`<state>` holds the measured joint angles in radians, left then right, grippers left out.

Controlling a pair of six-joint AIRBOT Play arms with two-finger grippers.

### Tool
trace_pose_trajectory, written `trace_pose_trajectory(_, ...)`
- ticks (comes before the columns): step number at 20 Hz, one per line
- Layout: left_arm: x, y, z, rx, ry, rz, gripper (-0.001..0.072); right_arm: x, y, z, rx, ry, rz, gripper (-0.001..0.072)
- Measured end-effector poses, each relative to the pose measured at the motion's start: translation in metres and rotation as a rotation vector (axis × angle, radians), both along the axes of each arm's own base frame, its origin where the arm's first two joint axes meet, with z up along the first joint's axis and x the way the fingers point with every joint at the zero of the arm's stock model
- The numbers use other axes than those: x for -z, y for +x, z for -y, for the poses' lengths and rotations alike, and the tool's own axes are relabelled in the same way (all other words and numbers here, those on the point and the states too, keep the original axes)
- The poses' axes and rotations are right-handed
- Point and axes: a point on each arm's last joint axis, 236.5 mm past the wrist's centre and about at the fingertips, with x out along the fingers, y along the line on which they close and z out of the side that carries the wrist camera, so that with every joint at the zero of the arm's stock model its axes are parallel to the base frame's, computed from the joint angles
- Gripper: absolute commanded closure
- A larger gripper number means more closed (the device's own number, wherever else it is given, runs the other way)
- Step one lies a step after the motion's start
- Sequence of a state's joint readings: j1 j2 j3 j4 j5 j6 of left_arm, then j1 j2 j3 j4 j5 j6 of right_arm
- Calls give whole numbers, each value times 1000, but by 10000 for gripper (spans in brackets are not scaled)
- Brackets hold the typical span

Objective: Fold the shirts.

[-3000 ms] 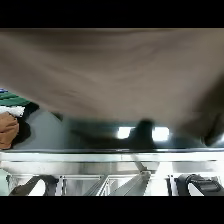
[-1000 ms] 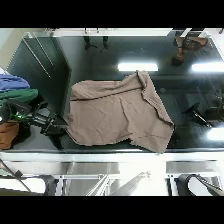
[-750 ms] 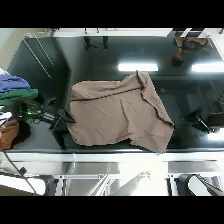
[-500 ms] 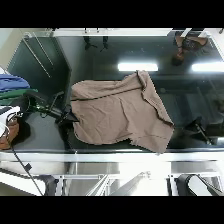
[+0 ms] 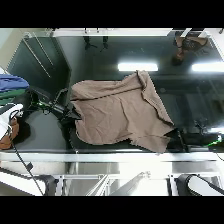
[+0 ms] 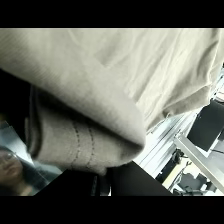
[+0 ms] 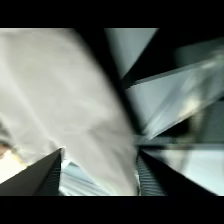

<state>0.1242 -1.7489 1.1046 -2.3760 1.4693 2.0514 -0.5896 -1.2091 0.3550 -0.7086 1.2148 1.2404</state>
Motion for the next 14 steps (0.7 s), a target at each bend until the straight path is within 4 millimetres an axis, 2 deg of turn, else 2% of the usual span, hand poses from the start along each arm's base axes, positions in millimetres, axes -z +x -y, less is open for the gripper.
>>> trace_pose_trajectory(1, 0, 0, 0, 0, -1, 0, 681, 3, 5, -9, -4, 22, 13, 397)
trace_pose_trajectory(2, -1, -1, 0, 3, -3, -3, 680, 5, 12, -15, -3, 35, 36, 585)
trace_pose_trajectory(3, -1, -1, 1, 5, -5, -4, 681, 8, 19, -20, -3, 39, 69, 675)
trace_pose_trajectory(4, -3, -2, 1, 6, -11, -6, 682, 3, 30, -25, 10, 64, 116, 684)
trace_pose_trajectory(5, -7, -3, 2, 12, -21, -3, 682, -11, 40, -33, 16, 117, 178, 683)
trace_pose_trajectory(7, -30, -4, 8, 34, -75, 34, 682, -50, 57, -43, 23, 212, 335, 684)
trace_pose_trajectory(8, -51, -5, 12, 52, -123, 75, 682, -79, 66, -45, 34, 262, 440, 684)
trace_pose_trajectory(9, -76, -6, 17, 66, -179, 130, 682, -118, 73, -47, 44, 316, 575, 683)
trace_pose_trajectory(11, -146, -11, 25, 89, -308, 299, 682, -213, 78, -41, 81, 394, 911, 684)
trace_pose_trajectory(12, -186, -16, 26, 96, -360, 406, 681, -266, 70, -36, 93, 409, 1104, 684)
trace_pose_trajectory(14, -269, -32, 21, 109, -397, 678, 681, -354, 44, -29, 98, 338, 1435, 685)
